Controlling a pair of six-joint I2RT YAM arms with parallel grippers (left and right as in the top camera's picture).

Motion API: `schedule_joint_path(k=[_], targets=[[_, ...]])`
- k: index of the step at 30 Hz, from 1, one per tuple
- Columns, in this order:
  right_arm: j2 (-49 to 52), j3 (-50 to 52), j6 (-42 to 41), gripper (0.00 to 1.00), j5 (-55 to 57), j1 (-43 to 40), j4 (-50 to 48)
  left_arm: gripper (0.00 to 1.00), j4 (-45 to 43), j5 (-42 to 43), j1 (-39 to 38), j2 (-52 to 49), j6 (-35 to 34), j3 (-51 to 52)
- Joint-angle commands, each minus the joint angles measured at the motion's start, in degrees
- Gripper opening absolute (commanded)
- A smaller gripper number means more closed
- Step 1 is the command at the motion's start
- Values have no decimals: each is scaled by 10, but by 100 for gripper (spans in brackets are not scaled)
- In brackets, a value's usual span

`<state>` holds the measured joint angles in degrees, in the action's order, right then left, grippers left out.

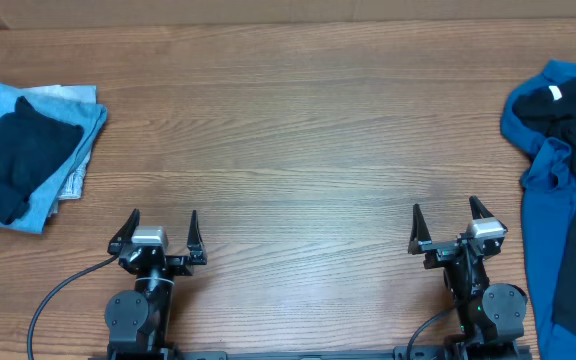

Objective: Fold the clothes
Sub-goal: 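Move the right gripper toward the black t-shirt on the right pile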

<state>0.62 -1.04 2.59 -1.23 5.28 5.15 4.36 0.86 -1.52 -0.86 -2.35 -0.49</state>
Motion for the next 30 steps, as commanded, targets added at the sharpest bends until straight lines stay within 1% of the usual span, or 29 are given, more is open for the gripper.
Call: schedule_joint_path(k=[1,5,8,10,11,13,15,16,18,20,22,23,24,27,29,30], targets=[[-4,6,-3,100,3,-2,-3,100,0,2,0,6,15,2],[-4,6,-3,100,3,-2,-3,100,0,2,0,6,15,2],[-4,6,7,100,32,-2,-10,100,0,2,0,6,15,2],[-4,3,-8,100,-6,-1,-36,100,0,2,0,6,15,2],[-4,-19,-54,100,22,-1,-29,100,0,2,0,6,15,2],[5,-65,-59,100,51,-1,-33,100,0,2,0,6,15,2],[48,-162,-78,100,132,-1,-30,100,0,2,0,6,15,2],[96,-230,-82,100,172,-2,-19,100,0,2,0,6,15,2],[208,-356,-82,100,193,-2,27,100,0,2,0,6,15,2],[348,-499,-71,100,192,-9,94,100,0,2,0,6,15,2],[483,-641,-31,100,191,-36,170,100,0,2,0,6,15,2],[552,-720,-21,100,186,-60,224,100,0,2,0,6,15,2],[605,-785,-21,100,161,-88,273,100,0,2,0,6,15,2],[767,-978,-22,100,1,-221,421,100,0,2,0,6,15,2],[861,-1059,-22,100,-81,-304,492,100,0,2,0,6,15,2],[902,-1081,-22,100,-104,-338,517,100,0,2,0,6,15,2]])
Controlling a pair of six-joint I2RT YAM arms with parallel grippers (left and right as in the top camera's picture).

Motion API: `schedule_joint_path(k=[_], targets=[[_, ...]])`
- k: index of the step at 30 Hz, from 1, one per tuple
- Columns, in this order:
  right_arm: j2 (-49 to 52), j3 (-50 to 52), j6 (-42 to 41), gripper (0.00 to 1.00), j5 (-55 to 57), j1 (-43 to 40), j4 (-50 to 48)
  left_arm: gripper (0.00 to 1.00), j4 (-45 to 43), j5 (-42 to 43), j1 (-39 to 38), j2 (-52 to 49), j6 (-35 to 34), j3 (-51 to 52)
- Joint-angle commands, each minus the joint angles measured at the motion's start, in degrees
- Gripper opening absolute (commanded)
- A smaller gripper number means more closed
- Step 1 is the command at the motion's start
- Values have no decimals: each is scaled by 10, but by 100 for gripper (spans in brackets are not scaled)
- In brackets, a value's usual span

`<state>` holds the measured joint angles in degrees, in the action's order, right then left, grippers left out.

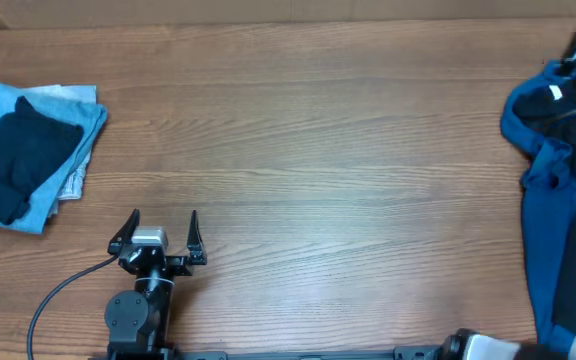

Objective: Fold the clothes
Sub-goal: 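Move the right gripper toward the black t-shirt on the right pile, then grasp the black t-shirt with the right gripper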

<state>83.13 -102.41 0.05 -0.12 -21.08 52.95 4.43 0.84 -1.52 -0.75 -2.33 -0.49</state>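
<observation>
An unfolded blue and black garment [540,175] lies crumpled at the table's right edge, its white neck label facing up. My right arm reaches along that edge over the garment. Its gripper is a blurred dark shape at the far right, just beyond the collar, and the state of its jaws is unreadable. My left gripper [163,228] rests near the front edge at the left, open and holding nothing.
A folded stack [30,150] of light blue, white and dark navy clothes lies at the far left. Bare wooden table [308,150] stretches between the stack and the garment. A black cable [53,295] loops by the left arm's base.
My right gripper was open at the front edge near its base. It is now at the far right over the garment's collar. The left arm, stack and garment have not visibly moved.
</observation>
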Motion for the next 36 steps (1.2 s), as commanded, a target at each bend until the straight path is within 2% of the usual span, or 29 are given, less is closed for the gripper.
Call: schedule_joint_path(k=[1,4,8,10,11,12,21,28,36], targets=[[111,-72,4,100,-127,-103,43,100,0,2,0,5,15,2],[179,-71,4,100,-115,-155,20,100,0,2,0,5,15,2],[256,-71,4,99,-115,-169,-47,100,0,2,0,5,15,2],[292,-71,3,92,-115,-169,-88,100,0,2,0,5,15,2],[308,-71,-2,81,-113,-169,-104,100,0,2,0,5,15,2],[325,-71,-17,80,-110,-169,-115,100,0,2,0,5,15,2],[449,-70,-65,85,-29,-169,-141,100,0,2,0,5,15,2],[461,-63,-195,82,-3,-169,-104,100,0,2,0,5,15,2],[486,-59,-214,82,-6,-169,-82,100,0,2,0,5,15,2]])
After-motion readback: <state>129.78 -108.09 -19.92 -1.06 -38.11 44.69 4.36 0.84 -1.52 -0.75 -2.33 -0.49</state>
